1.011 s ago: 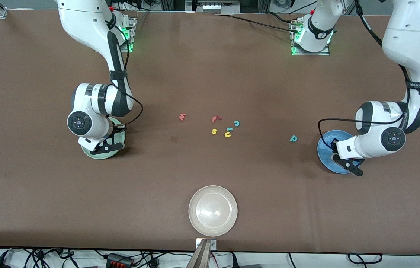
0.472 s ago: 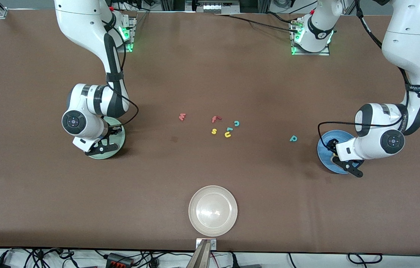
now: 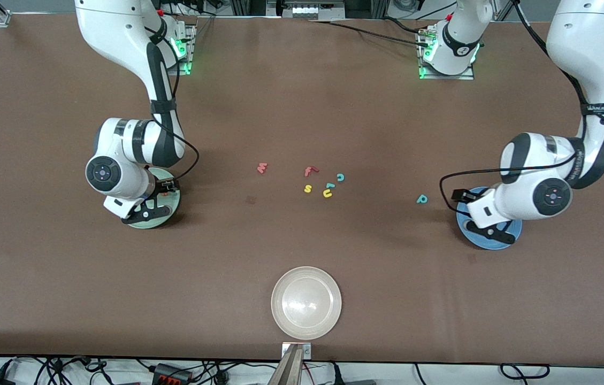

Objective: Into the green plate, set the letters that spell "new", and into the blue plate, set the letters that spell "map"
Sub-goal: 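Release the e over the green plate while the left gripper releases the b, then grasp pink w with the right gripper while the left gripper grasps teal d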

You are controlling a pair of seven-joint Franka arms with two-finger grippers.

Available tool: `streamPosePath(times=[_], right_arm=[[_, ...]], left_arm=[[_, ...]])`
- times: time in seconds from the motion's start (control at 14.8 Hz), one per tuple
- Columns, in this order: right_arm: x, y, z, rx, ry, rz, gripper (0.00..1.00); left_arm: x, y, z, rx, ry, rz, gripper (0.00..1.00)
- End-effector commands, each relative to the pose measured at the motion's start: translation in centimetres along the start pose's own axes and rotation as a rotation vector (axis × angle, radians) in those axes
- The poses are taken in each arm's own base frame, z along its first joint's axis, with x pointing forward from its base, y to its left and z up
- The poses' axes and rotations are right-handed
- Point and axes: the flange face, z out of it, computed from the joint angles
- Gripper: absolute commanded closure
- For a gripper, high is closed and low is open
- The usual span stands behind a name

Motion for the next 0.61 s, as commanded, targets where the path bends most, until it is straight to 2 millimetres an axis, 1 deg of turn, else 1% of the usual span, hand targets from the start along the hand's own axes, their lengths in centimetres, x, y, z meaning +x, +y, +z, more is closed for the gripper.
streamPosePath(times=[0.0, 0.07, 0.13, 0.2, 0.27, 0.34, 0.47, 0.54], right_arm=[[0.2, -1.6, -4.2, 0.054, -0.004, -0.035, 0.0], [0.6, -3.0, -5.1, 0.057, -0.002, -0.053, 0.0], [0.7, -4.5, -5.3, 0.054, 0.005, -0.07, 0.0], [0.8, -6.1, -5.5, 0.052, 0.013, -0.043, 0.0], [1.1, -8.1, -5.9, 0.043, 0.022, 0.009, 0.0], [1.2, -10.1, -6.1, 0.032, 0.028, 0.061, 0.0], [1.3, -13.5, -6.3, 0.027, 0.053, 0.152, 0.0], [1.3, -15.0, -5.8, 0.038, 0.061, 0.196, 0.0]], left_arm=[[-0.3, 3.4, 1.7, -0.025, -0.026, 0.003, 0.0], [-0.4, 4.6, 3.0, -0.03, -0.019, 0.021, 0.0], [-0.8, 5.4, 4.5, -0.033, -0.004, 0.034, 0.0], [-1.1, 6.5, 5.8, -0.026, 0.014, 0.054, 0.0], [-1.2, 7.7, 6.9, -0.022, 0.035, 0.077, 0.0], [-1.4, 8.2, 7.7, -0.022, 0.051, 0.086, 0.0], [-1.2, 9.3, 8.2, -0.015, 0.063, 0.113, 0.0], [-1.1, 9.8, 8.4, 0.014, 0.069, 0.146, 0.0]])
